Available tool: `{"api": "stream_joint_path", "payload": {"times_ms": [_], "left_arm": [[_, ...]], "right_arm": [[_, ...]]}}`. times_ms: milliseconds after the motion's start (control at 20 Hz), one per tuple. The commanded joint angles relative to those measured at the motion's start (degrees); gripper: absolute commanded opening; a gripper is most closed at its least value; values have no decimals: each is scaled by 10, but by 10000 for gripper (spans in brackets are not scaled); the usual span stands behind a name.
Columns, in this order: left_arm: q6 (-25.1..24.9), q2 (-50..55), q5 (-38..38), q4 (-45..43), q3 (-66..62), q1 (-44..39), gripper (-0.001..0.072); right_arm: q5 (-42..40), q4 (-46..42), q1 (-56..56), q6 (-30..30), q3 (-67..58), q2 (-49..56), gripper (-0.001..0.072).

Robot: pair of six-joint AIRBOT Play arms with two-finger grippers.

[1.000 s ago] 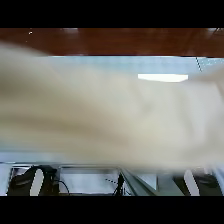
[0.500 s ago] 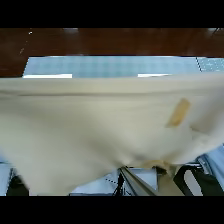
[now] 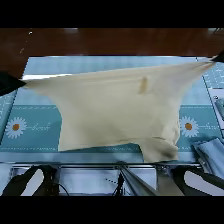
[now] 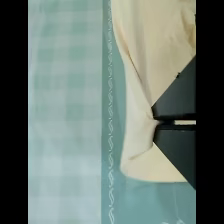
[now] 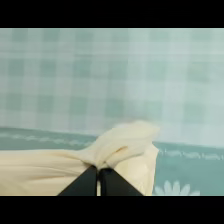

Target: Fold the shirts.

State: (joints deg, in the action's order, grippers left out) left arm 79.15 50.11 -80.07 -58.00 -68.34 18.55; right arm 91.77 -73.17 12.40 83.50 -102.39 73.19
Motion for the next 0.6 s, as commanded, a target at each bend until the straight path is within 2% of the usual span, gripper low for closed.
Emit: {"api": "stream_joint_path", "payload": {"times_ms": [0,150,250,300,550], "left_arm": [[-21,110,83,40,13,-16,20],[-30,178,173,41,13,-47,20],[-28,210,251,41,13,-66,20],[-28,228,284,41,13,-77,20],[-35,316,364,40,1,-127,20]], "right_arm": [[-138,-58,-66,-4,1,92,18],[-296,-59,-94,21,1,133,17],[-364,-56,-94,78,1,160,17],[-383,-54,-92,96,1,177,18],[-391,-43,-92,90,1,263,17]]}}
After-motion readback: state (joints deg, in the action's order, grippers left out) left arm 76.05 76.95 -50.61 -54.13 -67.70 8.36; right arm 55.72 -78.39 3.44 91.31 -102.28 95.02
